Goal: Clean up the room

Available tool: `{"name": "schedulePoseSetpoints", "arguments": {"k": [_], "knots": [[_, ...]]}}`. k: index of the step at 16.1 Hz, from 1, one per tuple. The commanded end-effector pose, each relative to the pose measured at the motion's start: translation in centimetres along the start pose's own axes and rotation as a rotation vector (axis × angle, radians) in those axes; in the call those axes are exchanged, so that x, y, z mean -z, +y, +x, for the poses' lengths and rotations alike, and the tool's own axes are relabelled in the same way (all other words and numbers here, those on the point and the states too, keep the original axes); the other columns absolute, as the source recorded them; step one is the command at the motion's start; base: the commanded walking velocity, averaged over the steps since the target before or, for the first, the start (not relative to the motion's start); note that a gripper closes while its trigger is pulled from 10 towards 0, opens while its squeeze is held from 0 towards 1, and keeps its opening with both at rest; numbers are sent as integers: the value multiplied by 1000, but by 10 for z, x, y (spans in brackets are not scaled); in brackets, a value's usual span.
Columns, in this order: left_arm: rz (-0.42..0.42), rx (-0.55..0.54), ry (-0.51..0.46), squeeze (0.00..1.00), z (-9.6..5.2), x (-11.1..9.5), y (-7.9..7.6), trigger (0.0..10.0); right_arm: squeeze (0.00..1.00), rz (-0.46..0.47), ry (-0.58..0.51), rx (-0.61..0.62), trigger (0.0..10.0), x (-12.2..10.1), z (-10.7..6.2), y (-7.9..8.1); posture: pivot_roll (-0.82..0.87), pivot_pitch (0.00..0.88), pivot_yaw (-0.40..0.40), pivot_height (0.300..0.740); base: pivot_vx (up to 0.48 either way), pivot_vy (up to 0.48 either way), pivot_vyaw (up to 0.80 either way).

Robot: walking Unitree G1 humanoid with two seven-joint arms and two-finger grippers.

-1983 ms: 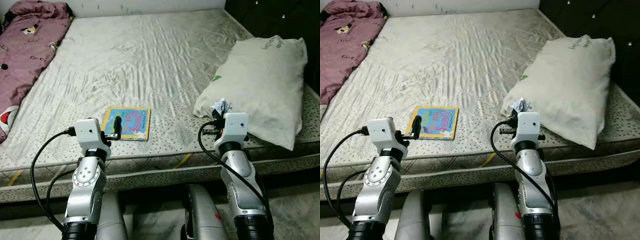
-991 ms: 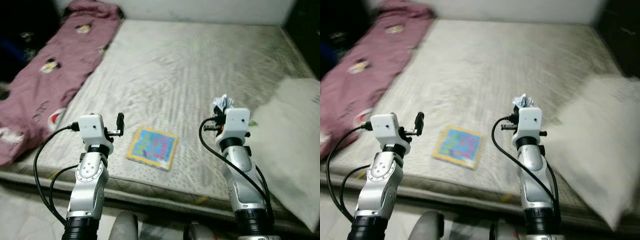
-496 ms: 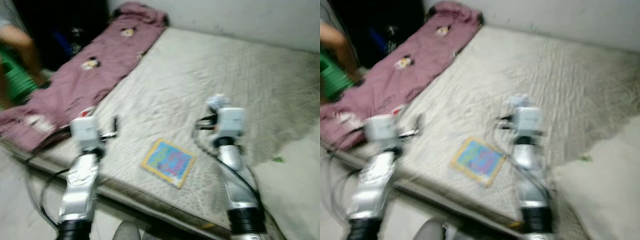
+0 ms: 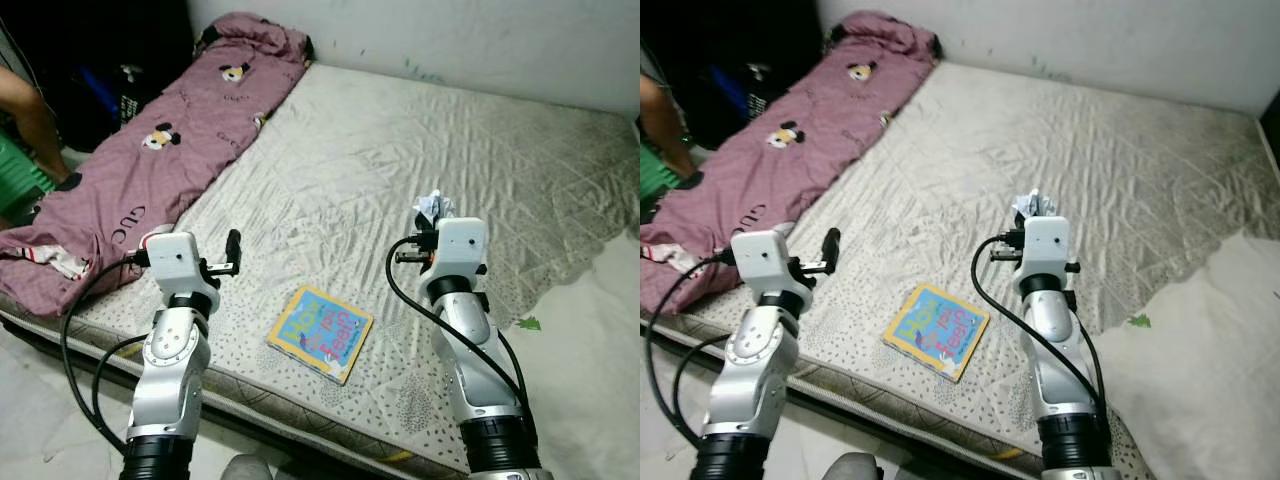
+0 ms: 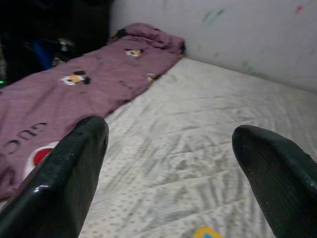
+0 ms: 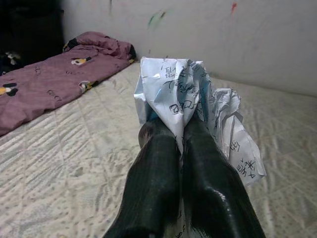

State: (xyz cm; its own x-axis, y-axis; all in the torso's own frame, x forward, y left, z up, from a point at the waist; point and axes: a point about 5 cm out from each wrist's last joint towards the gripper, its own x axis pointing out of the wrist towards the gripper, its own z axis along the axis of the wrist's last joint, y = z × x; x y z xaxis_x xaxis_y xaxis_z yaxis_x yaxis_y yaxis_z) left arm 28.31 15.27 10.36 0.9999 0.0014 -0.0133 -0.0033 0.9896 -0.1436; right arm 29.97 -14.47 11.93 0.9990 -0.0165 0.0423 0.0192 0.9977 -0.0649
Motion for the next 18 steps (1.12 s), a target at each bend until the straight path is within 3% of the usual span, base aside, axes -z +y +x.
{"name": "schedulePoseSetpoints", "arguments": {"k": [1, 9, 12, 14, 18], "knots": [[3, 31, 6, 0, 2, -1, -5, 10000, 0, 2, 7, 17, 10000, 1, 0, -5, 105, 0, 21, 740, 0, 0, 0], [-3, 53, 14, 0, 1, 2, -8, 10000, 0, -16, 21, 51, 10000, 4, -1, -8, 96, 0, 31, 740, 0, 0, 0], [-16, 60, 27, 0, 3, 5, -11, 10000, 0, 32, 44, 65, 10000, 10, 0, -4, 97, 0, 36, 740, 0, 0, 0], [-21, 62, 25, 0, 4, 5, -12, 10000, 0, 49, 54, 55, 10000, 11, 3, -2, 101, 0, 36, 740, 0, 0, -794], [-21, 56, 33, 0, 6, 6, -10, 10000, 0, 38, 39, 24, 10000, 9, 5, 3, 100, 0, 35, 740, 0, 420, -600]]}}
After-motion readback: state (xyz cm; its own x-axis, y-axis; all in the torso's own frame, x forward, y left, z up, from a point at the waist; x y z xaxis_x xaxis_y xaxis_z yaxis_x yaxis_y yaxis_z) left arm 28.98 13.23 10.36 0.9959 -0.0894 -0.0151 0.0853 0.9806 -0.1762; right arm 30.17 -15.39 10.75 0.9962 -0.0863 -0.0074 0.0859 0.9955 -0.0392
